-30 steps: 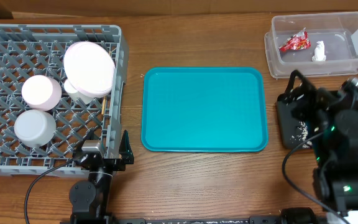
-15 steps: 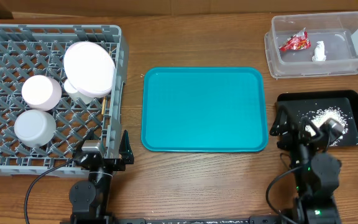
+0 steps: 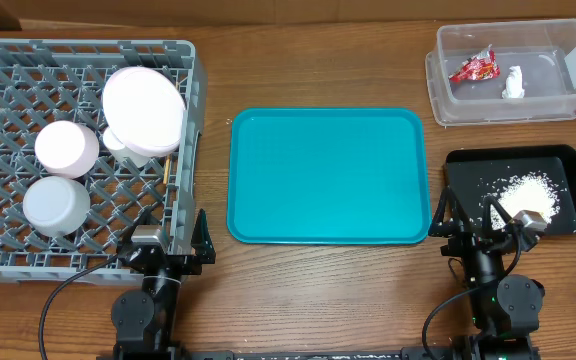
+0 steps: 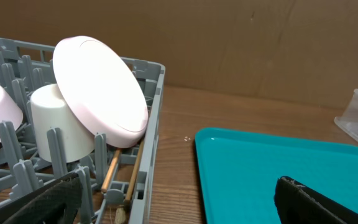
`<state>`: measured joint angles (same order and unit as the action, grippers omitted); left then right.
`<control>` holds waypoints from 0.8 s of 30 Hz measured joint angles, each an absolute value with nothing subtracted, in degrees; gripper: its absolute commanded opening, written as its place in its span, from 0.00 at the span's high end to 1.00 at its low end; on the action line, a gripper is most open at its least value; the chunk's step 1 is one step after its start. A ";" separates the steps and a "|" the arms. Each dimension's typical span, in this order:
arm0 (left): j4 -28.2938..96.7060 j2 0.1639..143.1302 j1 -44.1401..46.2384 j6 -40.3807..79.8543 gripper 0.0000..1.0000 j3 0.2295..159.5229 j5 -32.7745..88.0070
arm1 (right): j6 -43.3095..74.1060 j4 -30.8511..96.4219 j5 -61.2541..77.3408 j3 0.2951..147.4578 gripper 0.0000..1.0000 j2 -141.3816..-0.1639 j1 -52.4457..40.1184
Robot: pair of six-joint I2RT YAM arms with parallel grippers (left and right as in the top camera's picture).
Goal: Sort waste into correct bins and load items into the dishwasher
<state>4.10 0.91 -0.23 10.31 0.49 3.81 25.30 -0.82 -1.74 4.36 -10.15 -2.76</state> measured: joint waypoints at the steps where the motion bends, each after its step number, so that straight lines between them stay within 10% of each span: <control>1: 4.10 0.91 -0.23 10.31 0.00 0.49 3.81 | 24.84 -0.84 -1.72 4.21 0.00 -9.89 -2.76; 24: 4.10 0.91 -0.23 10.31 0.00 0.49 3.79 | 7.86 5.15 -1.30 1.06 0.00 -0.73 -2.76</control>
<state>4.10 0.91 -0.23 10.31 0.49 3.79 7.86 5.15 -1.30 1.06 -0.73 -2.76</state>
